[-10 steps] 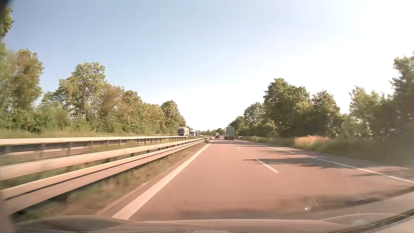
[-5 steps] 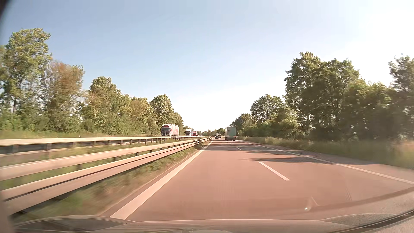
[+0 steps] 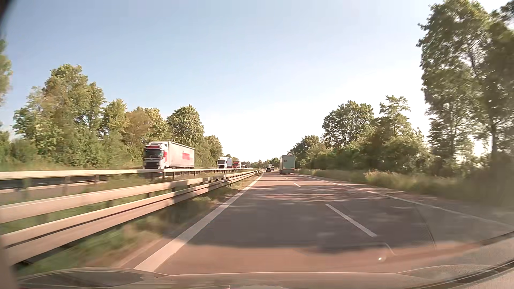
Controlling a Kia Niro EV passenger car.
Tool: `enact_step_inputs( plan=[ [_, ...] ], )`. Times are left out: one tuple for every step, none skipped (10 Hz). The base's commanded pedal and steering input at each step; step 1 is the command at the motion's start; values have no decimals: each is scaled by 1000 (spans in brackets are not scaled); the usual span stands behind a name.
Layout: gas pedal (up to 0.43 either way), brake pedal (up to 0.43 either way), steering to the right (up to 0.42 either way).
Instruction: Follow the waypoints while adhering to traffic rules and regulations
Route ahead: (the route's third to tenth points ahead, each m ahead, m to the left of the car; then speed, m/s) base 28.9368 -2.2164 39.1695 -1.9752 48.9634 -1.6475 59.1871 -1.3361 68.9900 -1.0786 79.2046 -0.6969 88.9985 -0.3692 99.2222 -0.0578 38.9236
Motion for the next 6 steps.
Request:
enact_step_inputs(
  plan=[
    [260, 12, 0],
    [260, 12, 0],
    [260, 12, 0],
    [260, 12, 0],
    [260, 12, 0],
    [260, 12, 0]
  ],
)
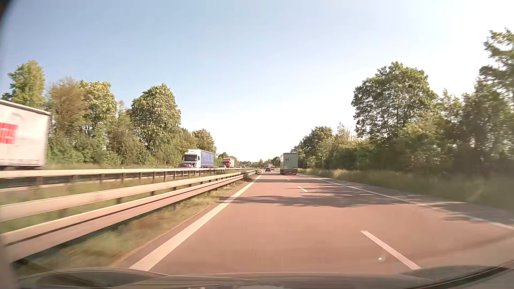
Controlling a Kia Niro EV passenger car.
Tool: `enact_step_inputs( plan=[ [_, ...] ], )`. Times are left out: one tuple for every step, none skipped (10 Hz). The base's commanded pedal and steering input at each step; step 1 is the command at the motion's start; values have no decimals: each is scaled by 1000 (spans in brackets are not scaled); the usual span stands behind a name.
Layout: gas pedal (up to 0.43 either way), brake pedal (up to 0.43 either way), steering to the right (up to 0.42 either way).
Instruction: Follow the waypoints while adhering to traffic rules and regulations
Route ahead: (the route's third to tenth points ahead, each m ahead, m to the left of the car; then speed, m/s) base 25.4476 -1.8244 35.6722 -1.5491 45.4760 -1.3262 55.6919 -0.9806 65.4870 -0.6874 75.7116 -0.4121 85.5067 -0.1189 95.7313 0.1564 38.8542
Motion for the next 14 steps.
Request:
enact_step_inputs(
  plan=[
    [260, 12, 0],
    [260, 12, -1],
    [260, 12, -1],
    [260, 12, -2],
    [268, 12, -4],
    [268, 12, -6],
    [268, 12, -6],
    [268, 12, -6],
    [268, 12, -6],
    [268, 12, -5],
    [268, 12, -5],
    [268, 12, -5],
    [268, 12, -5],
    [268, 12, -5]
  ],
)
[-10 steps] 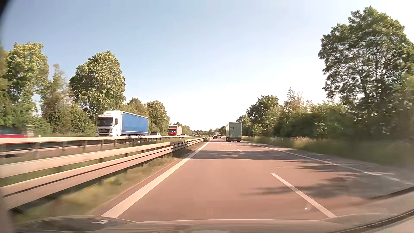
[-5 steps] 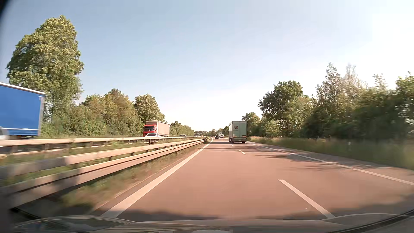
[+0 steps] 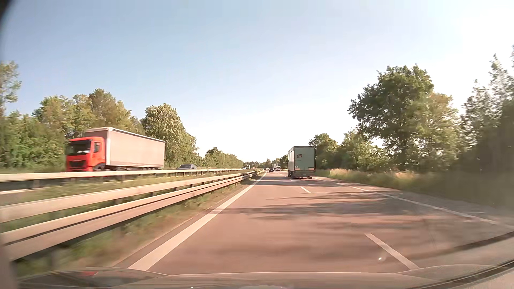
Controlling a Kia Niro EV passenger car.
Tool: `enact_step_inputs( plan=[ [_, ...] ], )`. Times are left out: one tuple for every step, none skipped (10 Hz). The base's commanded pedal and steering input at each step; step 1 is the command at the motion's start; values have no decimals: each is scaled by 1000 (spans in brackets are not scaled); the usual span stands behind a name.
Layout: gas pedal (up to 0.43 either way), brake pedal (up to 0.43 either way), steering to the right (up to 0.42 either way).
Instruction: Follow the waypoints while adhering to traffic rules and regulations
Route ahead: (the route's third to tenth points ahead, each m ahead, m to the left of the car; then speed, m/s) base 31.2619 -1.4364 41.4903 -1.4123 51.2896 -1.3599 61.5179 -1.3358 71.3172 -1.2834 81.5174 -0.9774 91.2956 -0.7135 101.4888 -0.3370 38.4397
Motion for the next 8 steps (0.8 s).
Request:
enact_step_inputs(
  plan=[
    [268, 12, -4],
    [268, 12, -3],
    [280, 12, -1],
    [280, 12, -1],
    [280, 12, -1],
    [280, 12, -1],
    [280, 12, 0],
    [280, 12, -1]
  ],
)
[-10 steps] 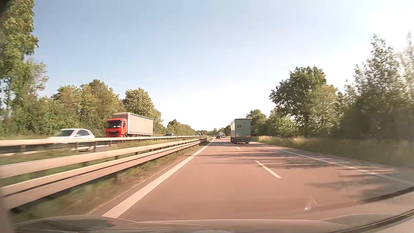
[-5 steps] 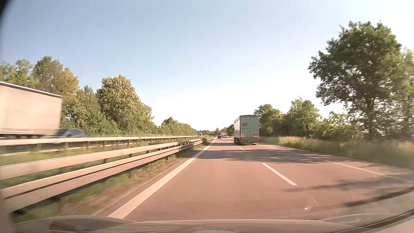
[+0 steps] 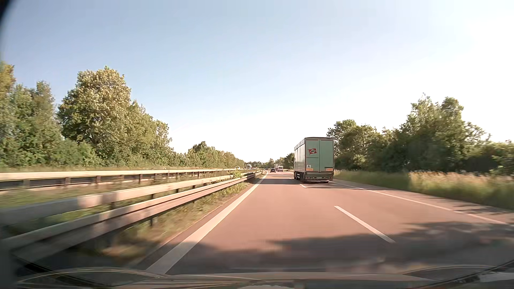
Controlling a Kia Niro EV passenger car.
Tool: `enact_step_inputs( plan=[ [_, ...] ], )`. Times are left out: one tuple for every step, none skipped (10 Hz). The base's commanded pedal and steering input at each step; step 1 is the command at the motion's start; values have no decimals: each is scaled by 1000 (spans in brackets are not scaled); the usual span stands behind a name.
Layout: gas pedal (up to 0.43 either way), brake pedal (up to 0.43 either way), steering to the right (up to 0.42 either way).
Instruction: Follow the waypoints while adhering to traffic rules and regulations
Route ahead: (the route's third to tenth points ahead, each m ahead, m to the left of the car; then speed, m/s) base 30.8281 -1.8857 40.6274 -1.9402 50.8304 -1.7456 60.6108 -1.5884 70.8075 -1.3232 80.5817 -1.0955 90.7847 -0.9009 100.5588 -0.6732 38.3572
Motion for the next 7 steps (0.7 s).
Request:
enact_step_inputs(
  plan=[
    [280, 12, -1],
    [280, 12, 0],
    [280, 12, 0],
    [280, 12, 0],
    [280, 12, -1],
    [280, 12, 0],
    [280, 12, 0]
  ],
)
